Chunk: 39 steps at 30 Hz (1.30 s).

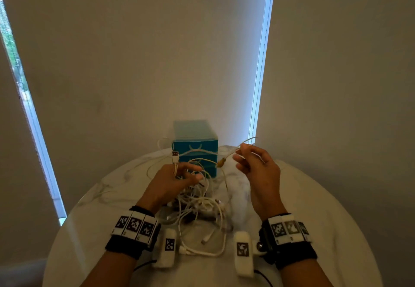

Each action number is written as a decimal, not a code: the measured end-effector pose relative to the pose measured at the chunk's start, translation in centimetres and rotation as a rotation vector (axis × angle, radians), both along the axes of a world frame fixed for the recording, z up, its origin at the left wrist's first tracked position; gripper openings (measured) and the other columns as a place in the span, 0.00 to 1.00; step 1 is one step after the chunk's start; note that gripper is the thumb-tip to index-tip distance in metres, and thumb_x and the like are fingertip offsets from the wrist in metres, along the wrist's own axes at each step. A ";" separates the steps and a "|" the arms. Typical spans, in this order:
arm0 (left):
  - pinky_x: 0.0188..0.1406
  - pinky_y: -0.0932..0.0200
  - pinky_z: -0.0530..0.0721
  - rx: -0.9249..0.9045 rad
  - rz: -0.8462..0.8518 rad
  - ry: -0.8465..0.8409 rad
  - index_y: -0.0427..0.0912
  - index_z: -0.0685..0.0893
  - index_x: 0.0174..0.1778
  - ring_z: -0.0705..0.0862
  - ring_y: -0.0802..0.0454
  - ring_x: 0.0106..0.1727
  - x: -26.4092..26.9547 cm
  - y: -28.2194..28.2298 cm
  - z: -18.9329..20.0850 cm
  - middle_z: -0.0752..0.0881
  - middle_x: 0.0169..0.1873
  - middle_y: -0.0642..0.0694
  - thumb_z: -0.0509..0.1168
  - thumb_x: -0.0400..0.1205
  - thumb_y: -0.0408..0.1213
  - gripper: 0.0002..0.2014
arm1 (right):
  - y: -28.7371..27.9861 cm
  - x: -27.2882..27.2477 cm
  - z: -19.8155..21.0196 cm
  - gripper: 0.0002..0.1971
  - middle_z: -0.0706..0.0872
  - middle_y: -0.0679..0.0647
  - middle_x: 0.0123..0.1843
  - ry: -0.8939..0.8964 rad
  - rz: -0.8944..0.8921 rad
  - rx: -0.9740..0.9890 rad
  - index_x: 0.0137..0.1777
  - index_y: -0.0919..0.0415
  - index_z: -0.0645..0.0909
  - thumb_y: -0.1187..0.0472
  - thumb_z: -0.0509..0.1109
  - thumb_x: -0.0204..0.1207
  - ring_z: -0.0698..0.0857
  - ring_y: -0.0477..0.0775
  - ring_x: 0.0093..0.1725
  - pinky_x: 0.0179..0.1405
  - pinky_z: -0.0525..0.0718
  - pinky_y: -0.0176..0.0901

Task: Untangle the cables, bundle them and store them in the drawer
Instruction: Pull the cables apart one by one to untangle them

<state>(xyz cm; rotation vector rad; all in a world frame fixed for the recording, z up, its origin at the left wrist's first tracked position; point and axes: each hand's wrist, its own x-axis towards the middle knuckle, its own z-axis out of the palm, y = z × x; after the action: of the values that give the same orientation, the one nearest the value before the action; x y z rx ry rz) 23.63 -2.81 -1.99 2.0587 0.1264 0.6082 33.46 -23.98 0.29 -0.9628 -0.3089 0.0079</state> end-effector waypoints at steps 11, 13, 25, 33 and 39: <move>0.47 0.78 0.82 -0.076 -0.092 -0.056 0.51 0.97 0.51 0.93 0.63 0.55 0.0 -3.2 1.3 0.96 0.50 0.59 0.75 0.85 0.51 0.09 | 0.8 -0.6 -0.6 0.12 0.97 0.60 0.54 0.094 0.153 -0.053 0.62 0.65 0.92 0.59 0.78 0.84 0.96 0.55 0.58 0.50 0.91 0.41; 0.49 0.71 0.82 -0.064 -0.071 -0.038 0.49 0.97 0.44 0.93 0.60 0.52 0.0 -3.1 1.3 0.96 0.46 0.54 0.76 0.84 0.54 0.13 | 0.7 -0.6 -0.7 0.13 0.97 0.60 0.55 0.101 0.185 -0.067 0.62 0.65 0.92 0.58 0.78 0.84 0.96 0.56 0.59 0.52 0.91 0.43; 0.63 0.60 0.86 0.222 -0.396 0.217 0.51 0.91 0.59 0.91 0.63 0.56 -1.1 -2.7 1.7 0.93 0.54 0.58 0.71 0.88 0.57 0.14 | 1.8 0.6 5.3 0.33 0.94 0.48 0.38 -0.370 -0.020 -1.001 0.42 0.54 0.93 0.27 0.61 0.84 0.91 0.47 0.44 0.50 0.84 0.46; 0.73 0.43 0.86 0.266 -0.475 0.331 0.56 0.90 0.68 0.91 0.53 0.63 -1.0 -2.4 1.0 0.93 0.61 0.54 0.71 0.87 0.55 0.16 | 8.3 1.2 9.5 0.29 0.93 0.59 0.50 -0.030 0.680 -0.562 0.74 0.72 0.81 0.44 0.67 0.90 0.93 0.55 0.50 0.54 0.93 0.46; 0.63 0.50 0.89 0.070 -0.200 0.139 0.67 0.85 0.73 0.90 0.59 0.61 -0.7 -0.9 1.2 0.93 0.60 0.61 0.49 0.86 0.77 0.31 | 3.7 0.3 10.7 0.19 0.70 0.49 0.31 -0.326 0.443 -0.339 0.68 0.65 0.85 0.50 0.61 0.95 0.65 0.44 0.26 0.24 0.64 0.35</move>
<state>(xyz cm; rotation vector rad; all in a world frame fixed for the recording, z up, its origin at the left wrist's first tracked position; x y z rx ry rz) 22.93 -3.71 -0.76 2.1487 -0.0205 0.3505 33.71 -20.28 11.02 -1.2154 -0.8376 0.3196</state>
